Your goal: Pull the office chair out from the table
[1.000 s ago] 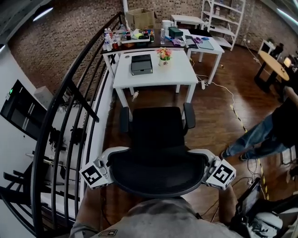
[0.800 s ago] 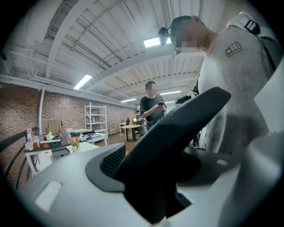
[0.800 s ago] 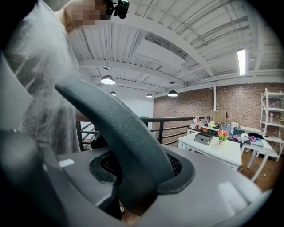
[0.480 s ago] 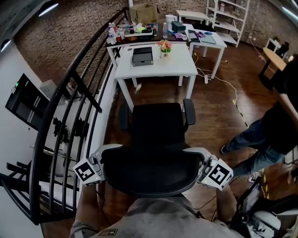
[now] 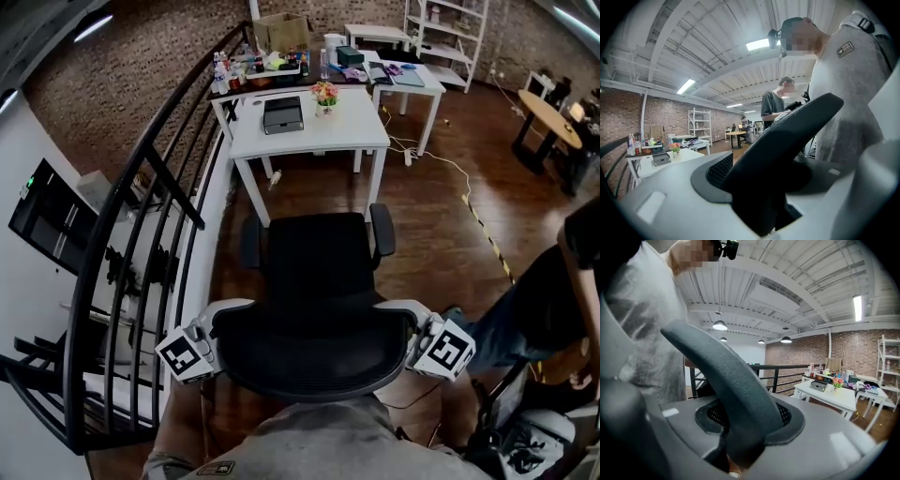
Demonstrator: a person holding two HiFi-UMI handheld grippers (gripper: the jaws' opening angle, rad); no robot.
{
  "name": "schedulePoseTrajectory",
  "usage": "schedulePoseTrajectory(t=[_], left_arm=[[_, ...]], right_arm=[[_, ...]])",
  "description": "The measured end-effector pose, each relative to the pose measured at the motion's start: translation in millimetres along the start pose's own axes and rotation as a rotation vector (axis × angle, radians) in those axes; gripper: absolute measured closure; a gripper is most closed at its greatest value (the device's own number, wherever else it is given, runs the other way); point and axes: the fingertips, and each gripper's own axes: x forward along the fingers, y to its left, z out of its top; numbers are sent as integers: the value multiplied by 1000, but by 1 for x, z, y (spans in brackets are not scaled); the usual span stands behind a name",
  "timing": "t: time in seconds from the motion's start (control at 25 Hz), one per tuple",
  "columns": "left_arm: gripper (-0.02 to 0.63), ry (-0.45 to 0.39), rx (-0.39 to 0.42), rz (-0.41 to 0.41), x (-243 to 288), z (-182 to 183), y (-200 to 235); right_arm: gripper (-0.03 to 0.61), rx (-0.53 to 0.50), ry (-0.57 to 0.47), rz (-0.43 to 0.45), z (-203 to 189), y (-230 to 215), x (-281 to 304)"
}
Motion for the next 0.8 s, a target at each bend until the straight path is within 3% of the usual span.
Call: schedulePoseTrajectory(t=[0.6, 0.8], left_arm=[[362, -17, 24, -6, -7, -1, -15], [344, -38, 44, 22, -8, 0, -14]], right_arm=[[400, -16, -11, -1, -2, 22, -6], [351, -17, -18, -66, -2, 18, -7]])
